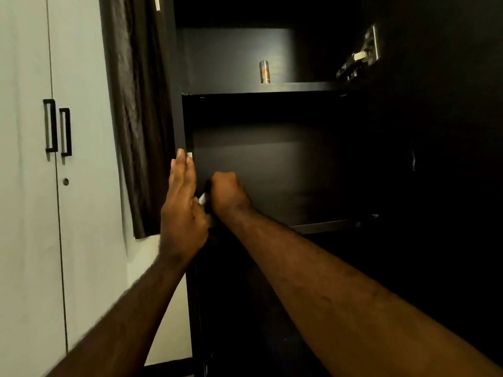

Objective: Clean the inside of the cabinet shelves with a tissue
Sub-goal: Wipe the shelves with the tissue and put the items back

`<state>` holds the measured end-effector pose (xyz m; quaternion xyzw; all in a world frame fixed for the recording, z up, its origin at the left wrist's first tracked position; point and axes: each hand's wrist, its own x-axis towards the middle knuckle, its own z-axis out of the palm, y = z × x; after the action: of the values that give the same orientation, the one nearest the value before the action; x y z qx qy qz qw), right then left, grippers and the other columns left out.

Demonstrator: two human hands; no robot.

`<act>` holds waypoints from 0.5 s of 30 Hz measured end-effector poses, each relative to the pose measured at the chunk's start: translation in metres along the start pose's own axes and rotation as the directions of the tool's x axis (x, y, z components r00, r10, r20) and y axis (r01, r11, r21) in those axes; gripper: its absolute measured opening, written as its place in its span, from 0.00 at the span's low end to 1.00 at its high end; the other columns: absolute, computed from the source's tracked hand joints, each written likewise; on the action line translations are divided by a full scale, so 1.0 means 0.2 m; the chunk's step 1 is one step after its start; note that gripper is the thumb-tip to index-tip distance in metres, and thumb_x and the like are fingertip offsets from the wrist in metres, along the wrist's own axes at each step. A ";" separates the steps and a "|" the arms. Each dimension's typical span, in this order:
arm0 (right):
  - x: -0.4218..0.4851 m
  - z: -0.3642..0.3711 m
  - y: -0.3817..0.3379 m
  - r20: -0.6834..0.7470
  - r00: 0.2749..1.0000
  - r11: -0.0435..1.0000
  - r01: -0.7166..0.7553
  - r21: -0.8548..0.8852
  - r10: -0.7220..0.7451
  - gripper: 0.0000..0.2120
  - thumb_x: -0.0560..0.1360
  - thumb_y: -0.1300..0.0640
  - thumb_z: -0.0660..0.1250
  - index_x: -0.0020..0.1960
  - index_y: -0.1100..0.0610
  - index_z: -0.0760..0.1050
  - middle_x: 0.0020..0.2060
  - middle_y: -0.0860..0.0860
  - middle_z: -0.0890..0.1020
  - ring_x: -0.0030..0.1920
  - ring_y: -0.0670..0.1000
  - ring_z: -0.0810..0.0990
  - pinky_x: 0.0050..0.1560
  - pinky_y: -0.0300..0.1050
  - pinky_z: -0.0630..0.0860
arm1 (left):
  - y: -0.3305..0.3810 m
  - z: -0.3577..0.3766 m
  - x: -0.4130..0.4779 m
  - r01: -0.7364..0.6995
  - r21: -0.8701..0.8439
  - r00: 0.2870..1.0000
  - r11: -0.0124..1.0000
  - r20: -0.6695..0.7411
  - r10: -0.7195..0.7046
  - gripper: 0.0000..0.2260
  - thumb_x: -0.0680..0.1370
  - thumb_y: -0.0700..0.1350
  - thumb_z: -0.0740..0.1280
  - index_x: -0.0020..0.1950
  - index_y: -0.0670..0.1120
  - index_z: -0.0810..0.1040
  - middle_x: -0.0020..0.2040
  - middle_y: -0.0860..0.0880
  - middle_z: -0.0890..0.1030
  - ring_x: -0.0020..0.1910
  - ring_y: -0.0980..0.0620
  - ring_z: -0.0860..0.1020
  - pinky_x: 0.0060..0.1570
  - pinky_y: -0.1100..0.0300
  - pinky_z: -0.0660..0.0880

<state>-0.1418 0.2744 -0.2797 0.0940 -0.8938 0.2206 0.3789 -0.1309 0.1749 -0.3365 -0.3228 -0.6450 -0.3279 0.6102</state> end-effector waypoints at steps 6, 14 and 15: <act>-0.01 -0.34 0.43 -0.031 0.979 0.959 -0.203 -0.200 0.201 0.18 0.65 0.51 0.80 0.50 0.60 0.84 0.46 0.58 0.85 0.49 0.57 0.85 0.50 0.46 0.81 | 0.01 -0.01 -0.01 0.003 -0.014 1.000 1.000 -0.014 -0.003 0.37 0.73 0.22 0.58 0.80 0.41 0.56 0.81 0.47 0.54 0.80 0.50 0.51 0.78 0.60 0.52; -0.07 -0.66 0.78 -0.028 0.872 0.834 -0.476 -0.278 0.488 0.20 0.61 0.57 0.83 0.49 0.62 0.81 0.47 0.59 0.84 0.40 0.57 0.85 0.42 0.52 0.84 | -0.01 0.00 -0.01 0.017 -0.037 0.999 0.999 -0.028 -0.018 0.36 0.74 0.23 0.59 0.80 0.42 0.55 0.81 0.49 0.54 0.80 0.53 0.51 0.76 0.52 0.58; -0.06 -0.65 0.75 -0.012 0.864 0.843 -0.493 -0.215 0.503 0.19 0.62 0.58 0.83 0.48 0.62 0.81 0.45 0.59 0.84 0.38 0.56 0.84 0.38 0.50 0.84 | 0.00 0.00 -0.01 0.019 -0.035 0.999 0.999 -0.028 -0.020 0.36 0.75 0.23 0.59 0.80 0.43 0.55 0.81 0.49 0.54 0.80 0.53 0.51 0.76 0.52 0.59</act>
<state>-0.1011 0.4683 -0.2576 -0.1769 -0.9140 0.2133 0.2964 -0.1317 0.1748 -0.3390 -0.3223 -0.6335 -0.3498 0.6103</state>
